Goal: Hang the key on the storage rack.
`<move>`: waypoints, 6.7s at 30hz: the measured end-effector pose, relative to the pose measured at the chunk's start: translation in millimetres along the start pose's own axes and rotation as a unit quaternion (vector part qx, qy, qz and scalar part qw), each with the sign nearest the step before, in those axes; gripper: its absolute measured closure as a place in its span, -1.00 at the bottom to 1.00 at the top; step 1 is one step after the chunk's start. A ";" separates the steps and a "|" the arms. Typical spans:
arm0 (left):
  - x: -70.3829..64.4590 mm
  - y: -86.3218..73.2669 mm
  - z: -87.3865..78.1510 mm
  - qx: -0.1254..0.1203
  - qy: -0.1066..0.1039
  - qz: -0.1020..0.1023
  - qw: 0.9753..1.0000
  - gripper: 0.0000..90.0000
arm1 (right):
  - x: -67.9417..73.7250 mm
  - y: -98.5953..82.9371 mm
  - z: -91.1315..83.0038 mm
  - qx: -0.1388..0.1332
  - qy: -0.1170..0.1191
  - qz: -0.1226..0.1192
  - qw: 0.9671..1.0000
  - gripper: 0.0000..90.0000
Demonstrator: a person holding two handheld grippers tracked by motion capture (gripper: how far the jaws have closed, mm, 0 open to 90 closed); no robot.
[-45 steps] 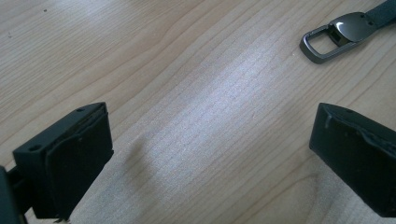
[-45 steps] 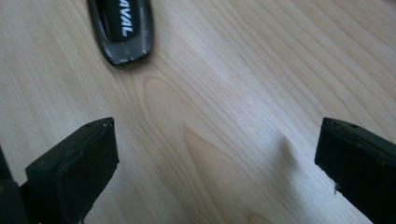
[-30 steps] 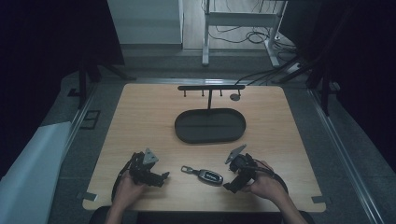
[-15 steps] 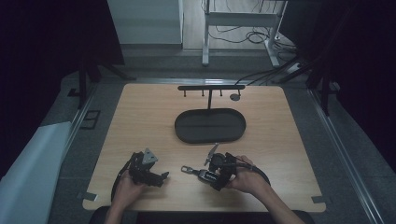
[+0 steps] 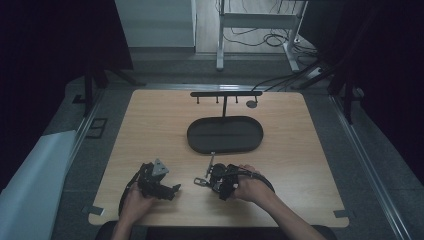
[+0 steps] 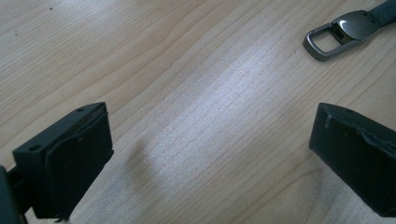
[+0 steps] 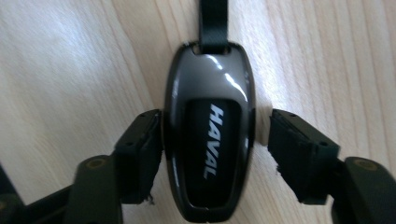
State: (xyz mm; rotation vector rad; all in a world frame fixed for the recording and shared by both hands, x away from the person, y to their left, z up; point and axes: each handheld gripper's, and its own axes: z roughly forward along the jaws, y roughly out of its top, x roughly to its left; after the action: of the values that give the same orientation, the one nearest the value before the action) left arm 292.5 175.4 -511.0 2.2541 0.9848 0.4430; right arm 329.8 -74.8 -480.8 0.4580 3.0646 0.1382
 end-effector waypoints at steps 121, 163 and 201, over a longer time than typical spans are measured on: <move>0.6 0.0 0.8 0.001 0.003 0.006 1.000 -1.00 | -211.3 -45.5 -219.7 -0.063 -0.035 0.345 0.936 0.09; -0.8 -0.1 2.4 0.007 0.001 0.012 1.000 -1.00 | -241.8 -74.2 -169.2 -0.044 -0.059 0.386 0.919 0.08; -0.8 -0.8 3.2 0.009 0.001 0.011 1.000 -1.00 | -239.6 -53.3 -96.4 -0.064 -0.083 0.330 0.938 -0.12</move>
State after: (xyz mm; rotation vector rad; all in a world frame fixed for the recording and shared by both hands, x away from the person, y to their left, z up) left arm 293.2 173.9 -514.0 2.2835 0.9692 0.4463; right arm 538.3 -203.8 -383.6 1.3850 2.5876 0.2952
